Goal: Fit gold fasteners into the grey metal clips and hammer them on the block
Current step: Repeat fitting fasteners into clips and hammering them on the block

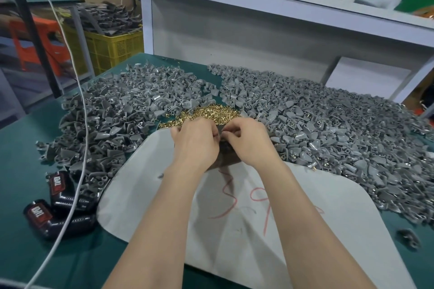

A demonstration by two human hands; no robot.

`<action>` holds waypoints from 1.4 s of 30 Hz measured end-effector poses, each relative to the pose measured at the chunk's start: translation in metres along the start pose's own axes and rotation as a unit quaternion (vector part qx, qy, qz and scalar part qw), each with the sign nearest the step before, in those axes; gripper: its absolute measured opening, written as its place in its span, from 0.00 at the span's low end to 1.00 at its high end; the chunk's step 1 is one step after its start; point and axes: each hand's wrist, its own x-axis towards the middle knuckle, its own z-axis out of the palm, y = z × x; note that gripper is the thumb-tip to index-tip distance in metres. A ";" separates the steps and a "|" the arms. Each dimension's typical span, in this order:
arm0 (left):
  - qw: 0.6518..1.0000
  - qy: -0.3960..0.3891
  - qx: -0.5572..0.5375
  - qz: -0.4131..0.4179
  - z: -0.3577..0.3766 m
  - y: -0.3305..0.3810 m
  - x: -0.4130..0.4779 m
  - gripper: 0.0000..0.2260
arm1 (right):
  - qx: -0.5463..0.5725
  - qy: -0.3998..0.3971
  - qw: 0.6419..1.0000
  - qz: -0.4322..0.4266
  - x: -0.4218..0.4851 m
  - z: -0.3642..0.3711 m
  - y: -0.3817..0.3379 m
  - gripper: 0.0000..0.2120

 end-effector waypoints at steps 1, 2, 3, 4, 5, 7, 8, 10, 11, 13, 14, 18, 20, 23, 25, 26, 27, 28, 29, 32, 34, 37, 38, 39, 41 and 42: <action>1.000 -0.001 0.000 0.001 0.000 0.000 0.000 0.07 | 0.002 0.006 1.000 0.003 0.000 0.002 -0.001 0.06; 1.000 -0.001 0.002 0.001 0.000 0.000 0.000 0.07 | 0.005 0.013 1.000 0.004 -0.001 0.003 -0.001 0.06; 1.000 0.000 0.004 0.002 0.000 0.000 0.000 0.07 | 0.011 0.018 1.000 0.006 -0.001 0.003 -0.001 0.05; 1.000 0.000 0.004 0.002 0.000 0.000 0.000 0.07 | 0.017 0.022 1.000 0.009 -0.001 0.004 -0.001 0.05; 1.000 0.000 0.003 0.001 0.000 0.000 0.000 0.08 | 0.025 0.024 0.999 0.014 -0.001 0.004 -0.001 0.04; 1.000 -0.002 0.003 0.000 0.000 0.001 0.000 0.07 | 0.041 0.029 0.998 0.026 -0.002 0.005 -0.001 0.03; 1.000 -0.002 0.003 0.000 0.000 0.001 0.000 0.07 | 0.049 0.031 0.998 0.032 -0.002 0.005 0.000 0.04; 1.000 -0.001 0.004 0.001 0.000 0.002 0.000 0.07 | 0.060 0.035 0.997 0.042 -0.002 0.006 -0.001 0.05; 1.000 -0.001 0.005 0.001 0.000 0.002 0.000 0.07 | 0.065 0.036 0.996 0.046 -0.002 0.007 -0.001 0.05; 1.000 0.000 0.004 0.002 0.000 0.002 0.000 0.07 | 0.070 0.036 0.996 0.049 -0.001 0.007 -0.001 0.05; 1.000 -0.001 0.003 0.001 0.000 0.002 -0.001 0.07 | 0.070 0.038 0.996 0.048 -0.002 0.007 -0.001 0.05; 1.000 0.003 0.003 0.001 0.000 0.002 -0.002 0.08 | 0.056 0.048 0.996 0.042 -0.004 0.010 -0.002 0.05; 1.000 0.004 0.005 0.003 -0.001 0.003 -0.002 0.08 | 0.045 0.049 0.997 0.045 -0.004 0.011 -0.003 0.06; 1.000 0.003 0.004 0.003 -0.001 0.002 -0.002 0.08 | 0.028 0.032 0.998 0.043 -0.004 0.010 -0.004 0.04; 1.000 0.002 0.001 0.002 -0.001 0.002 -0.002 0.07 | 0.044 0.034 0.998 0.034 -0.006 0.004 -0.001 0.06; 1.000 0.000 0.000 0.002 -0.001 0.001 -0.002 0.06 | 0.054 0.050 0.996 0.042 -0.007 -0.002 0.003 0.09; 1.000 -0.001 -0.001 0.002 -0.001 0.001 -0.001 0.05 | 0.051 0.076 0.994 0.063 -0.010 -0.010 0.010 0.12; 1.000 -0.002 -0.002 0.002 0.000 0.001 -0.001 0.05 | 0.024 0.099 0.990 0.094 -0.013 -0.017 0.020 0.14; 1.000 -0.003 -0.003 0.001 0.000 0.001 -0.001 0.04 | -0.025 0.097 0.986 0.136 -0.017 -0.024 0.030 0.15; 1.000 0.000 -0.007 0.003 0.001 0.001 -0.001 0.04 | -0.171 -0.029 0.955 0.241 -0.028 -0.026 0.046 0.15; 1.000 0.003 -0.007 0.003 0.001 0.001 -0.001 0.05 | -0.191 -0.054 0.949 0.246 -0.027 -0.020 0.048 0.14; 1.000 0.002 -0.008 0.000 0.001 0.001 -0.001 0.06 | -0.194 -0.052 0.951 0.236 -0.023 -0.017 0.047 0.12; 1.000 0.002 -0.009 0.001 0.001 0.001 -0.001 0.06 | -0.187 -0.050 0.952 0.235 -0.022 -0.018 0.048 0.12; 1.000 0.002 -0.010 0.001 0.001 0.001 -0.002 0.06 | -0.176 -0.046 0.954 0.238 -0.023 -0.019 0.049 0.12; 1.000 0.002 -0.012 0.003 0.001 0.001 -0.001 0.05 | -0.143 -0.016 0.961 0.238 -0.023 -0.023 0.050 0.11; 1.000 0.001 -0.012 0.003 0.001 0.001 -0.002 0.05 | -0.123 0.009 0.965 0.232 -0.024 -0.026 0.049 0.10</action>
